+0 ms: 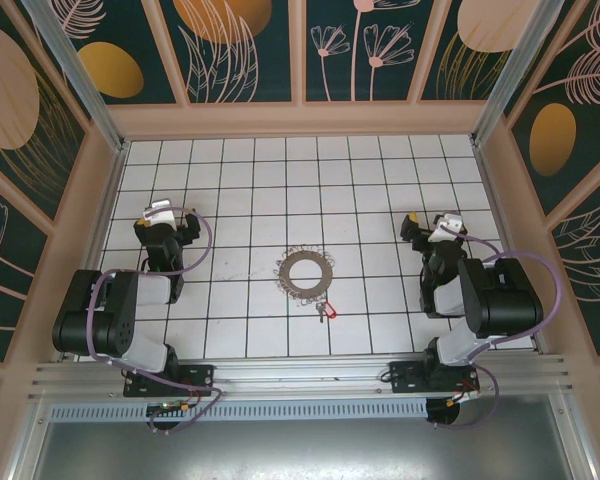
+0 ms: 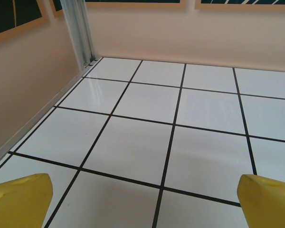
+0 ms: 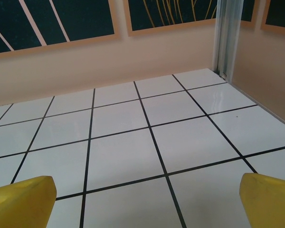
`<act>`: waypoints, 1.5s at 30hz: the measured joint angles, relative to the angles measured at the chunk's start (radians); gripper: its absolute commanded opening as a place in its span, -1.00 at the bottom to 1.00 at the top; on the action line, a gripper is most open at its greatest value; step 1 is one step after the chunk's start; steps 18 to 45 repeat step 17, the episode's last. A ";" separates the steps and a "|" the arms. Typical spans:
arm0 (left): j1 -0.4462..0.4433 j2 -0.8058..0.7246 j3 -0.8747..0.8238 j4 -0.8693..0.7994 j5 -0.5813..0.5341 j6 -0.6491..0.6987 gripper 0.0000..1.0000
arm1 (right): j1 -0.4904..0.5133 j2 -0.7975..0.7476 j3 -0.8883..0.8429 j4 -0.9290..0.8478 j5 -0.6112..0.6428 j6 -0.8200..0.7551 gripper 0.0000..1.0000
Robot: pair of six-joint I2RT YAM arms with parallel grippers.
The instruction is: Put the keys on the keyring
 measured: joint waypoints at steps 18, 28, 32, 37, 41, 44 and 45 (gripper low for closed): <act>0.000 0.000 0.000 0.000 0.010 0.000 0.98 | -0.048 0.000 0.026 -0.067 -0.125 -0.008 0.98; 0.000 0.000 0.000 0.000 0.010 0.000 0.98 | -0.048 0.000 0.026 -0.067 -0.125 -0.008 0.98; 0.000 0.000 0.000 0.000 0.010 0.000 0.98 | -0.048 0.000 0.026 -0.067 -0.125 -0.008 0.98; 0.000 0.000 0.000 0.000 0.010 0.000 0.98 | -0.048 0.000 0.026 -0.067 -0.125 -0.008 0.98; 0.000 0.000 0.000 0.000 0.010 0.000 0.98 | -0.048 0.000 0.026 -0.067 -0.125 -0.008 0.98; 0.000 0.000 0.000 0.000 0.010 0.000 0.98 | -0.048 0.000 0.026 -0.067 -0.125 -0.008 0.98; 0.000 0.000 0.000 0.000 0.010 0.000 0.98 | -0.048 0.000 0.026 -0.067 -0.125 -0.008 0.98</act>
